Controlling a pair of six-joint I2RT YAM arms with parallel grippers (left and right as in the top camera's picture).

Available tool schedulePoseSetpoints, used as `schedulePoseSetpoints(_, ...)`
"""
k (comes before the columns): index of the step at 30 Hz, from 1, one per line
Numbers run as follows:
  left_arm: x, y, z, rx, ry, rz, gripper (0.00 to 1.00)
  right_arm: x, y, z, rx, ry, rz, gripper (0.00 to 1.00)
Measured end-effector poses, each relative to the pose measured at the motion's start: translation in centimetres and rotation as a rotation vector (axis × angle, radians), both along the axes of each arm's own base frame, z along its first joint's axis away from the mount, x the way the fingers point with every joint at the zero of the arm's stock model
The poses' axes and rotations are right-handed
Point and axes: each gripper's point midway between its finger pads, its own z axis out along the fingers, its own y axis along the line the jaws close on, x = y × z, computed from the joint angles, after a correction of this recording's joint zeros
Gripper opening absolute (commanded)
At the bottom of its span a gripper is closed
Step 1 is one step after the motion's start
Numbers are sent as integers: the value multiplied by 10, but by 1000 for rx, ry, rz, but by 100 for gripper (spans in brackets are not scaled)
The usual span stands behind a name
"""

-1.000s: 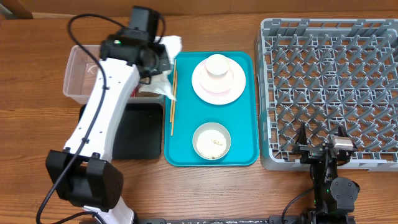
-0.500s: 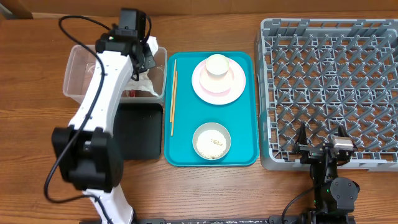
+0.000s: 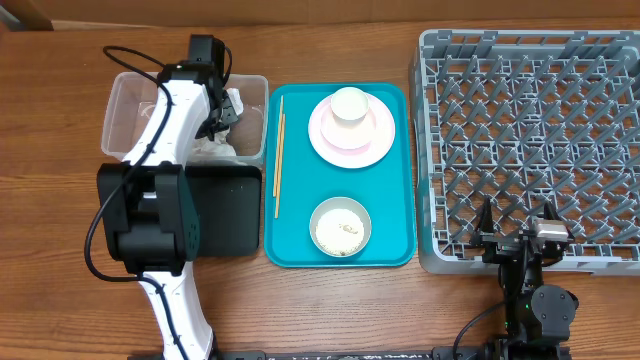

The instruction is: Sort waste into correct bins and load items into the dishwasher

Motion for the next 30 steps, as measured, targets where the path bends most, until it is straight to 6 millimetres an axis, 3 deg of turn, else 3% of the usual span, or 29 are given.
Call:
schedulePoseSetpoints(1, 1, 1, 1, 1, -6, 1, 61, 0, 0, 0, 0, 0, 0, 100)
schedulePoseSetpoints(2, 2, 2, 1, 3, -7, 2, 66, 0, 0, 0, 0, 0, 0, 100)
schedulePoseSetpoints(7, -3, 0, 13, -5, -5, 1, 68, 0, 0, 0, 0, 0, 0, 100)
schedulePoseSetpoints(11, -8, -9, 65, -53, -88, -16, 63, 0, 0, 0, 0, -1, 0, 100)
schedulePoseSetpoints(14, -25, -26, 126, -144, -182, -52, 50, 0, 0, 0, -1, 0, 0, 100)
schedulePoseSetpoints(15, -34, -33, 148, -183, -213, -69, 38, 0, 0, 0, 0, 0, 0, 100)
schedulePoseSetpoints(18, -79, -54, 199, -302, -239, -121, 4, 0, 0, 0, 0, 0, 0, 100)
schedulePoseSetpoints(19, -100, -60, 211, -338, -225, -138, 4, 0, 0, 0, 0, -1, 0, 100)
schedulePoseSetpoints(21, -132, -66, 220, -374, -174, -149, 4, 0, 0, 0, 0, 0, 0, 100)
schedulePoseSetpoints(24, -171, -75, 216, -411, -51, -158, 4, 0, 0, 0, -1, -1, 0, 100)
schedulePoseSetpoints(30, -194, -105, 188, -390, 106, -265, 4, 0, 0, 0, -1, 0, 0, 100)
